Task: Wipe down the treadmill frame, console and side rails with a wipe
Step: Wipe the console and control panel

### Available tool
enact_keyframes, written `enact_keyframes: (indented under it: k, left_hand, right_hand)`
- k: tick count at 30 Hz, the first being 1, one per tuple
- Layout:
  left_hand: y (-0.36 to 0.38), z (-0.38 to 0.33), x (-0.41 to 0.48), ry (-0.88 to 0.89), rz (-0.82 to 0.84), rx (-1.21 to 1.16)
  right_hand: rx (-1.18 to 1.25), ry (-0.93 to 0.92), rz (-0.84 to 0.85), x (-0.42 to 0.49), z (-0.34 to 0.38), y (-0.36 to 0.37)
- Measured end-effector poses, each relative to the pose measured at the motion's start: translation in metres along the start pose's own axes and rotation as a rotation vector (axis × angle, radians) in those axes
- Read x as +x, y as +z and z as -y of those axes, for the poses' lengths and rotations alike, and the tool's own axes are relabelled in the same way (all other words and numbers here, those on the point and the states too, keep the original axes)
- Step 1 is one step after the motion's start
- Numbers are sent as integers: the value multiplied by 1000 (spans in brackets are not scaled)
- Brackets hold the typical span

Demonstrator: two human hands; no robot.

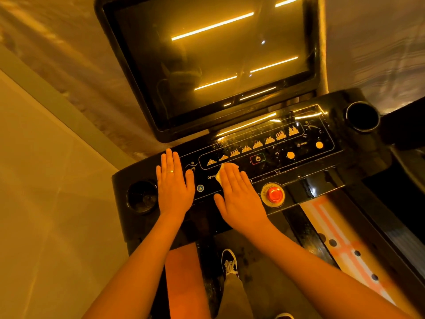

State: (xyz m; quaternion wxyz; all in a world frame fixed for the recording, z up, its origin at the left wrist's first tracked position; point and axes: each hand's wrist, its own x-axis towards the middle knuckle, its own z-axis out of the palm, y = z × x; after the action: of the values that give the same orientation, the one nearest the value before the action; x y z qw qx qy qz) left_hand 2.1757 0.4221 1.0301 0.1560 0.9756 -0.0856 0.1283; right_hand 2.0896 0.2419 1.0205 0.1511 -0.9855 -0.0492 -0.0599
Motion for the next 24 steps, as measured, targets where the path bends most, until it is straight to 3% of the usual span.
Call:
enact_keyframes:
  k: [7, 19, 24]
  left_hand:
    - [-1, -15, 4, -22, 42, -2]
    - [2, -20, 2, 36, 19, 2]
    - [4, -18, 2, 32, 18, -7]
  right_hand:
    - [-10, -8, 12, -42, -2, 11]
    - [1, 33, -71, 109, 10, -30]
    - [15, -2, -70, 54, 5, -18]
